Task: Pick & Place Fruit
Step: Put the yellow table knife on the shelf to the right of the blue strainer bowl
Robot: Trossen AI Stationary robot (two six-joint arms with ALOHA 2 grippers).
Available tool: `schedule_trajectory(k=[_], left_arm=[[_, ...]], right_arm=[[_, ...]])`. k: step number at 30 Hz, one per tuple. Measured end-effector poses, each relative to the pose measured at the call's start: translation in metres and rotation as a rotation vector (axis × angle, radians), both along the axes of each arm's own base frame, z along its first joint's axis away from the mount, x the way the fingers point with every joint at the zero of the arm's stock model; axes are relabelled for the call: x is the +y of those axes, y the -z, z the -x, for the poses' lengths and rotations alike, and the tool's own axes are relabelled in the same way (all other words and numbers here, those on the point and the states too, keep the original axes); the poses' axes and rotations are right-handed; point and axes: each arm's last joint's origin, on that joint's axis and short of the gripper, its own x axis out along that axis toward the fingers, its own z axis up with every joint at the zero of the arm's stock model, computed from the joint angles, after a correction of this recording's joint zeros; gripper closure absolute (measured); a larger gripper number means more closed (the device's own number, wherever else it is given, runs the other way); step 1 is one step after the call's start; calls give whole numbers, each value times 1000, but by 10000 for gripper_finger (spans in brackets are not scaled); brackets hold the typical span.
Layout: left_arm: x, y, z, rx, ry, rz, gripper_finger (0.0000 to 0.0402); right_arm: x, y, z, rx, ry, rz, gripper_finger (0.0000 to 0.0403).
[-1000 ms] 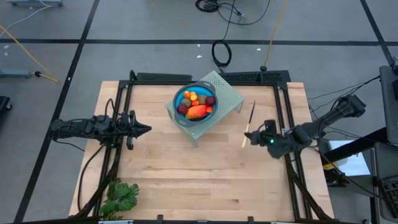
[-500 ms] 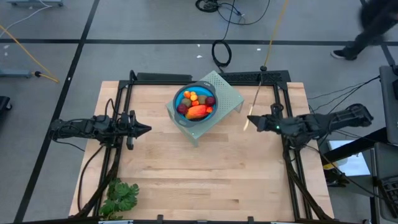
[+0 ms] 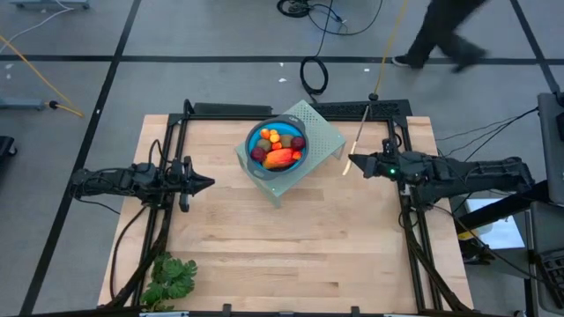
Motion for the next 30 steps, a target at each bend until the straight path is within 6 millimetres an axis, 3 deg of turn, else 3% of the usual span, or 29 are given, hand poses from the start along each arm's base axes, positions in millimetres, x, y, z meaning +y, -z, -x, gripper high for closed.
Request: schedule_trajectory(k=[24, 30], left_arm=[[0, 0, 0, -1, -1, 5, 385], [0, 0, 0, -1, -1, 6, 385]], right_arm=[[-43, 0, -13, 4, -107, 2, 339], [-57, -14, -18, 22, -119, 62, 338]])
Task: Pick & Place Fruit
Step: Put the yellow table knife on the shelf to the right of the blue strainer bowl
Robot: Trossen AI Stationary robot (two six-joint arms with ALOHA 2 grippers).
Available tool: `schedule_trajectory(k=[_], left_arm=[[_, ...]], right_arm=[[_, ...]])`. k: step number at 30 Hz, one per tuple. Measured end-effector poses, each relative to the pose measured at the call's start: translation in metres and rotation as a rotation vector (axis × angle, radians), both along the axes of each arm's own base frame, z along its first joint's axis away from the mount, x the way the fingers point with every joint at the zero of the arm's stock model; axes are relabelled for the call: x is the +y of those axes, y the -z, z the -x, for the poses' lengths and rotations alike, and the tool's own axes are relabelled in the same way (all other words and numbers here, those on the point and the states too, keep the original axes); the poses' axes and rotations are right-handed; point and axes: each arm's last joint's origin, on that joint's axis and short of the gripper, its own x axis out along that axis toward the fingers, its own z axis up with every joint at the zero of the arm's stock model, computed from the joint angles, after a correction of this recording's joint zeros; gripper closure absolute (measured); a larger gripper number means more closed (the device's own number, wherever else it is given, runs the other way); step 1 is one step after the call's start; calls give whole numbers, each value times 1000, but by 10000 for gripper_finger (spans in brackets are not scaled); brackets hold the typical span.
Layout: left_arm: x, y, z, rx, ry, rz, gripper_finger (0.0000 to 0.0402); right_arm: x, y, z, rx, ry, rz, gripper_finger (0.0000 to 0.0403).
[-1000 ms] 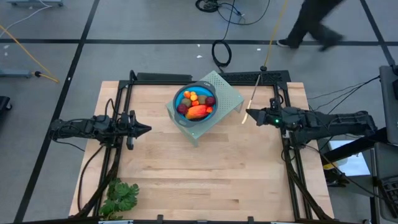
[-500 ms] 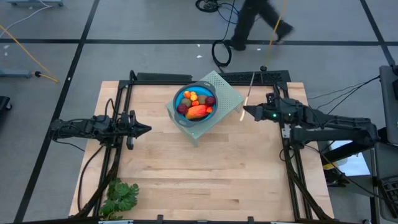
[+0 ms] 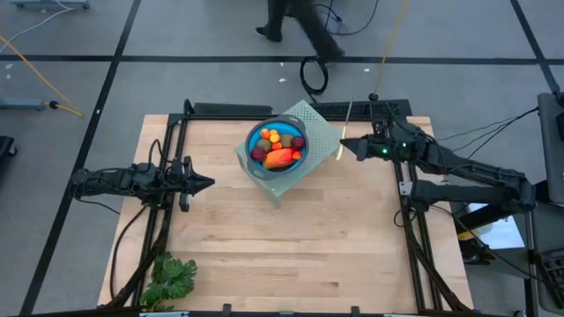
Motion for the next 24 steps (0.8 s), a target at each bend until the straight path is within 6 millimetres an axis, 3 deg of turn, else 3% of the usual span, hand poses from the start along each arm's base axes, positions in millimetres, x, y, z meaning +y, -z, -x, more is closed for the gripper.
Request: schedule_trajectory(k=[11, 24], left_arm=[[0, 0, 0, -2, -2, 24, 385], [0, 0, 0, -5, -6, 63, 385]], right_arm=[[-30, -22, -15, 222, -38, 39, 338], [-67, -62, -44, 506, -85, 43, 338]])
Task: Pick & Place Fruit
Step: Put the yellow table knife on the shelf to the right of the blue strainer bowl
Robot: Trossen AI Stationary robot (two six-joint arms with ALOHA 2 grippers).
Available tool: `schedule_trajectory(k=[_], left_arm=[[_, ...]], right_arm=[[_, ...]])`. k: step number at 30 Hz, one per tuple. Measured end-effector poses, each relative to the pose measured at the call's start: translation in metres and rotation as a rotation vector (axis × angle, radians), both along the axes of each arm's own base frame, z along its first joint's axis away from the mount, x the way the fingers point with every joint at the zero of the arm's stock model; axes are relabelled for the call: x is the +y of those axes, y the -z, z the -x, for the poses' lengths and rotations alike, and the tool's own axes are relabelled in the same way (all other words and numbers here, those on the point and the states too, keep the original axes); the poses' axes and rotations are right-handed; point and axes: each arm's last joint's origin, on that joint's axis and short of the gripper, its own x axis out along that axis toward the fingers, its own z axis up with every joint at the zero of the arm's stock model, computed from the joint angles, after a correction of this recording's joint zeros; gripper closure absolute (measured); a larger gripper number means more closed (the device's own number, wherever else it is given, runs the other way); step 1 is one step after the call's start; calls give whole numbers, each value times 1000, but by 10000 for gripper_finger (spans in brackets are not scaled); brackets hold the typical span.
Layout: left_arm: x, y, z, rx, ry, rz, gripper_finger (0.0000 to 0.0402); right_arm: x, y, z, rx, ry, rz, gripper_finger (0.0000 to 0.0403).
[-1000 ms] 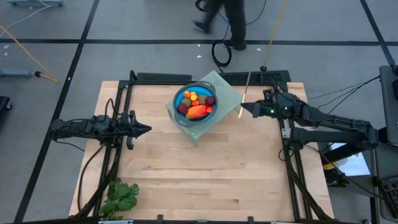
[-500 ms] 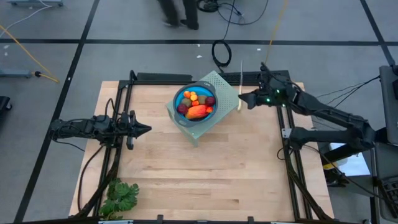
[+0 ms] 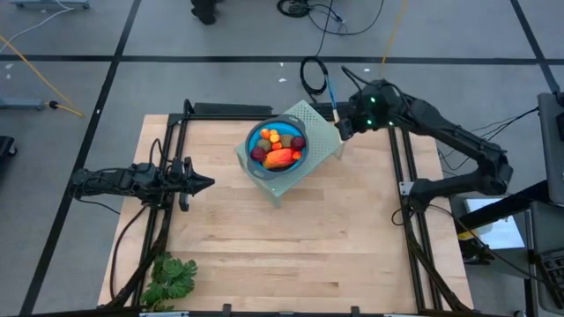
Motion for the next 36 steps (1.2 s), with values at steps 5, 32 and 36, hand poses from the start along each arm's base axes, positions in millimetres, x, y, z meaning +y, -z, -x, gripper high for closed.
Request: schedule_trajectory(k=[5, 32, 36], left_arm=[[0, 0, 0, 0, 0, -1, 385], [1, 0, 0, 2, -41, -27, 385], [1, 0, 0, 2, -41, -26, 385]], right_arm=[[-12, -5, -11, 74, -15, -7, 338], [-40, 36, -53, 274, -96, -120, 338], [-40, 35, -54, 270, -92, -121, 338]])
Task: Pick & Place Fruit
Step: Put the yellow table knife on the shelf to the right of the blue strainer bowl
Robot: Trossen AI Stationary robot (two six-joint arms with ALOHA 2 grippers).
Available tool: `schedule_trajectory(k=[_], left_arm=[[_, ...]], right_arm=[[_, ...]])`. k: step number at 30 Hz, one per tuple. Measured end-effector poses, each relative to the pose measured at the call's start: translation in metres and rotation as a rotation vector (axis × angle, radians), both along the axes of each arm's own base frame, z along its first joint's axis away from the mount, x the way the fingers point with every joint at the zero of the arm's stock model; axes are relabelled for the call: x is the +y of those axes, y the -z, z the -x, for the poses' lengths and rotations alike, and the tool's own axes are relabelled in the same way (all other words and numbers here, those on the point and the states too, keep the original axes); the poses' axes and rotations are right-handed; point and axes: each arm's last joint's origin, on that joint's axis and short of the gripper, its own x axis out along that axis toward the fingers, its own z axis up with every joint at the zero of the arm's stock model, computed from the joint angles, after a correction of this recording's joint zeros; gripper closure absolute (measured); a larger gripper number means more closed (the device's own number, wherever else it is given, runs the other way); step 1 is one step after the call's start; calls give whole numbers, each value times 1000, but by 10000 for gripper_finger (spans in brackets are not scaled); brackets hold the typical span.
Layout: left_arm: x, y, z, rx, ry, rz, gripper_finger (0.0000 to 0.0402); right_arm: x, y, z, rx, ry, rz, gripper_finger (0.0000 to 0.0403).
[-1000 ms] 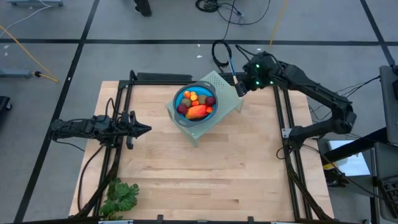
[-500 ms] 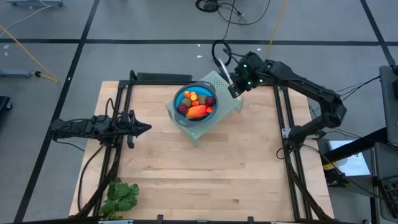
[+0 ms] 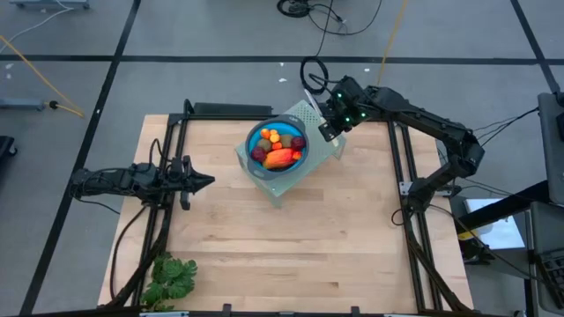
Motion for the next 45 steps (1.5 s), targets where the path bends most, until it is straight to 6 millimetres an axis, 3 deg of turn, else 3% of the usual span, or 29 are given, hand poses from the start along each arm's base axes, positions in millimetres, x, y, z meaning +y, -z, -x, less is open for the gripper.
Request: schedule_trajectory(k=[22, 32, 45], left_arm=[[0, 0, 0, 0, -9, 1, 385], [0, 0, 0, 0, -9, 3, 385], [0, 0, 0, 0, -9, 1, 385]], right_arm=[[2, 0, -6, -37, -24, 2, 337], [-1, 23, -24, 30, -61, -34, 337], [-2, 24, -24, 33, -71, -33, 337]])
